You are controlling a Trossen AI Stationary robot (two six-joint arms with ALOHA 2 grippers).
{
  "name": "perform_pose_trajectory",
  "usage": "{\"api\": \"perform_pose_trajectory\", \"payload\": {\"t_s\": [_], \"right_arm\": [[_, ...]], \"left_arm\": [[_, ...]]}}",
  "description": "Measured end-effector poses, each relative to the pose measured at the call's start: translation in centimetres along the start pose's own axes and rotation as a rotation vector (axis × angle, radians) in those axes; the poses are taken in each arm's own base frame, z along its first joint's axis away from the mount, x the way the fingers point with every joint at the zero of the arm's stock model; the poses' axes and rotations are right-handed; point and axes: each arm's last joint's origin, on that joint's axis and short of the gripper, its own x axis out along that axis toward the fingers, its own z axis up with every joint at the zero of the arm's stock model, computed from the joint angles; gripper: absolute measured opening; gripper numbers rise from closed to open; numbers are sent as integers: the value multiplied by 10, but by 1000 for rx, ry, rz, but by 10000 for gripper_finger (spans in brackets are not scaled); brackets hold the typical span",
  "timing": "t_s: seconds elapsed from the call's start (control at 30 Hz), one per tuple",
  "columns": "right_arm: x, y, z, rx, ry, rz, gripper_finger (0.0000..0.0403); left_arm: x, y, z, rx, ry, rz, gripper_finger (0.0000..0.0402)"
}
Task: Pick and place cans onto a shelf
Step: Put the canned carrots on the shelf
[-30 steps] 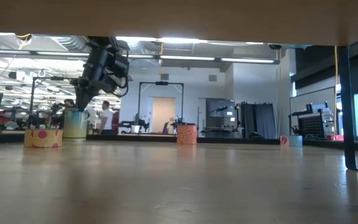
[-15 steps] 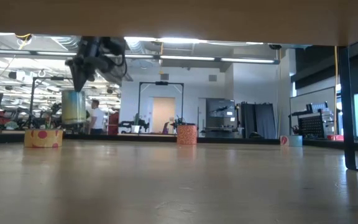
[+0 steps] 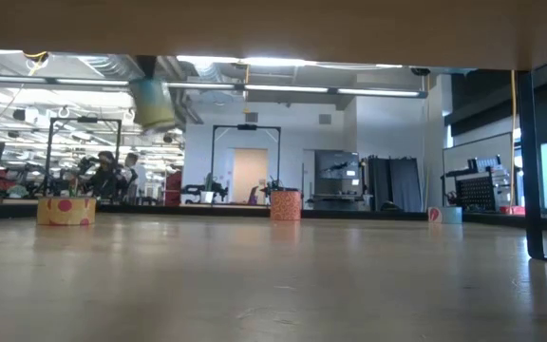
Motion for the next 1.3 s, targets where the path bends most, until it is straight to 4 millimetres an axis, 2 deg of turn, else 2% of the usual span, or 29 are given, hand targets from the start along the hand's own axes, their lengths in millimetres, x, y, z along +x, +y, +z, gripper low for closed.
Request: {"api": "perform_pose_trajectory", "payload": {"t_s": [0.23,0.43,0.67,0.87,1.03,1.3], "right_arm": [[0,0,-1,-10,10,-3,28],[0,-1,-2,-16,22,-6,28],[0,-1,-4,-20,33,-9,28],[0,-1,-4,11,34,-8,28],[0,-1,-4,5,38,-9,28],[0,-1,-5,5,46,-11,28]], "left_arm": [[-39,-42,-3,166,-144,-103,0],[-58,-79,-15,325,-204,-168,0],[-72,-124,-39,434,-220,-243,0],[-84,-156,-66,416,-203,-326,0],[-93,-176,-89,406,-180,-383,0],[-97,-203,-113,463,-150,-421,0]]}}
